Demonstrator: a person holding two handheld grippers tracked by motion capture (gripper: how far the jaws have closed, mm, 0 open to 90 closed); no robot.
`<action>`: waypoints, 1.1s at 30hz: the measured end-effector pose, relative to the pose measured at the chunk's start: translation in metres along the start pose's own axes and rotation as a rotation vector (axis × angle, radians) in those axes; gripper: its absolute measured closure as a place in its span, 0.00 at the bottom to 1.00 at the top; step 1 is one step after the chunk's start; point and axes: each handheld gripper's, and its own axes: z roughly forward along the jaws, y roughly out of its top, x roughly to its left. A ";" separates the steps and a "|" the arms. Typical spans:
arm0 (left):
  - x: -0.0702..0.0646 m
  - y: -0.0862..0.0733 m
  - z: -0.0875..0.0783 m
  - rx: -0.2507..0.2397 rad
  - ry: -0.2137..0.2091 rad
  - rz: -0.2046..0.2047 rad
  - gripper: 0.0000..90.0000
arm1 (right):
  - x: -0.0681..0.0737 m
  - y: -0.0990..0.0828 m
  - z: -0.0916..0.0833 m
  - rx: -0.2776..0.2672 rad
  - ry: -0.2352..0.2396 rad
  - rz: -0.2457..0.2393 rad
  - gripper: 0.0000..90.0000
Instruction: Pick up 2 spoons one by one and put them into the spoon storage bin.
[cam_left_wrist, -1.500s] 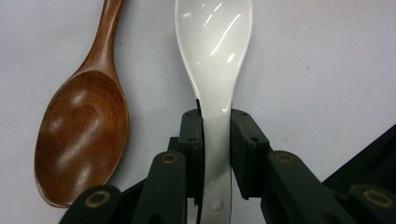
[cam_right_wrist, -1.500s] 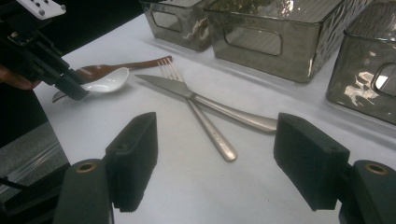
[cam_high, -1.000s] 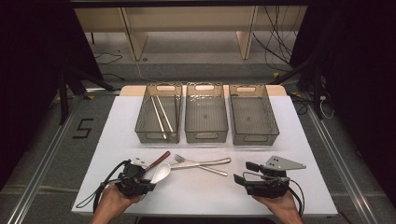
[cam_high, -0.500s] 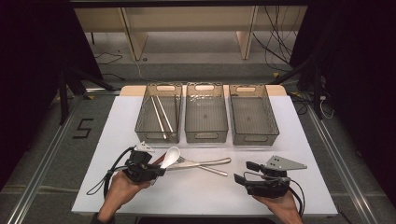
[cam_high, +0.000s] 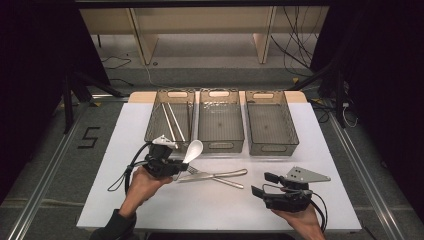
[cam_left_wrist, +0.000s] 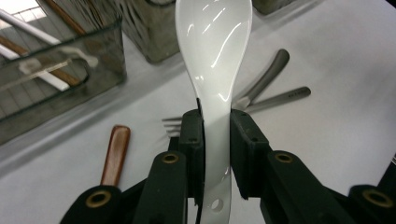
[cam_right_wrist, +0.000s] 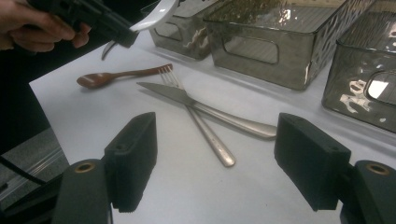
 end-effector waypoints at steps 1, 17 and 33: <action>0.000 0.003 0.001 -0.003 -0.003 -0.003 0.84 | 0.000 0.000 0.000 0.001 0.001 -0.002 0.34; 0.002 0.043 0.022 -0.041 -0.028 -0.002 0.84 | 0.001 -0.001 0.001 0.003 0.006 0.000 0.34; 0.012 0.090 0.039 -0.066 -0.010 -0.024 0.84 | 0.001 -0.001 0.000 -0.004 0.012 0.002 0.34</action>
